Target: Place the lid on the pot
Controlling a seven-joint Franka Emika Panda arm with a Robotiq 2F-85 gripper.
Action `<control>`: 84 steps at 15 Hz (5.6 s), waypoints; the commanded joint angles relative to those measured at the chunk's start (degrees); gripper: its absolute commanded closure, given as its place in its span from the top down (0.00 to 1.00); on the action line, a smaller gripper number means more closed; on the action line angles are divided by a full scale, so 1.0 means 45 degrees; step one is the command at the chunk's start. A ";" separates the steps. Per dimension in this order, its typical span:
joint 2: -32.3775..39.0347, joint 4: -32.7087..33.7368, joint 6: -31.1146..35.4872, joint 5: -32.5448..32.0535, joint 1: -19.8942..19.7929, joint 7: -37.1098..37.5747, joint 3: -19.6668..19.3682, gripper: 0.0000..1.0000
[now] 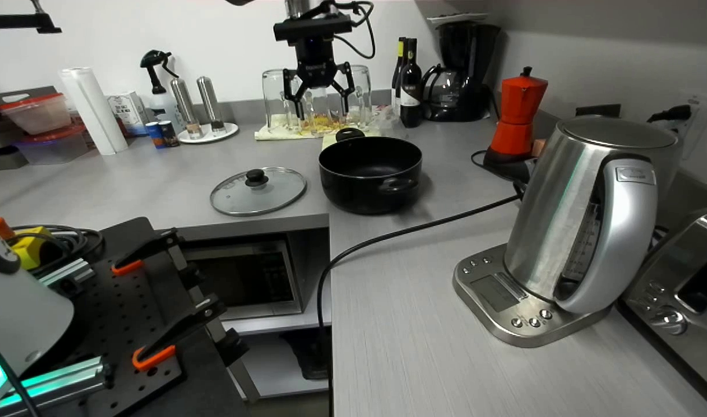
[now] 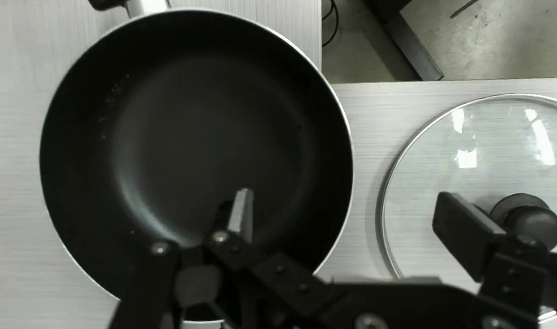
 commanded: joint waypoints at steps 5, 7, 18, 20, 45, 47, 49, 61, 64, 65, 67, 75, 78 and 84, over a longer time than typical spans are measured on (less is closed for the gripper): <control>0.1522 0.0247 0.1417 -0.1744 0.0912 -0.0386 0.0458 1.00; 0.1769 0.0127 0.1695 -0.2163 0.1179 -0.0499 0.0570 1.00; 0.2274 -0.1138 0.3283 -0.2344 0.1452 -0.2032 0.1429 1.00; 0.2278 -0.1433 0.3408 -0.2300 0.1475 -0.2211 0.1529 1.00; 0.3014 -0.1817 0.4438 -0.0165 0.0621 -0.7115 0.2760 1.00; 0.3088 -0.1785 0.4415 -0.0046 0.0619 -0.7254 0.2735 1.00; 0.3190 -0.1731 0.4374 0.0040 0.0600 -0.7352 0.2740 0.74; 0.2744 -0.1819 0.4360 0.0102 0.0677 -0.7164 0.2730 0.25; 0.2309 -0.1930 0.4120 0.0173 0.0730 -0.7012 0.2803 0.25; 0.2193 -0.1953 0.4101 0.0189 0.0737 -0.6986 0.2816 0.25; 0.1848 -0.1986 0.3913 0.0344 0.0679 -0.7003 0.2938 0.25; 0.0056 -0.1758 0.3315 0.1265 0.0599 -0.6673 0.2796 0.25; -0.0428 -0.1387 0.2981 0.1623 0.0437 -0.6464 0.2536 0.25; -0.0536 0.0053 0.1886 0.1719 0.0139 -0.5867 0.1609 0.25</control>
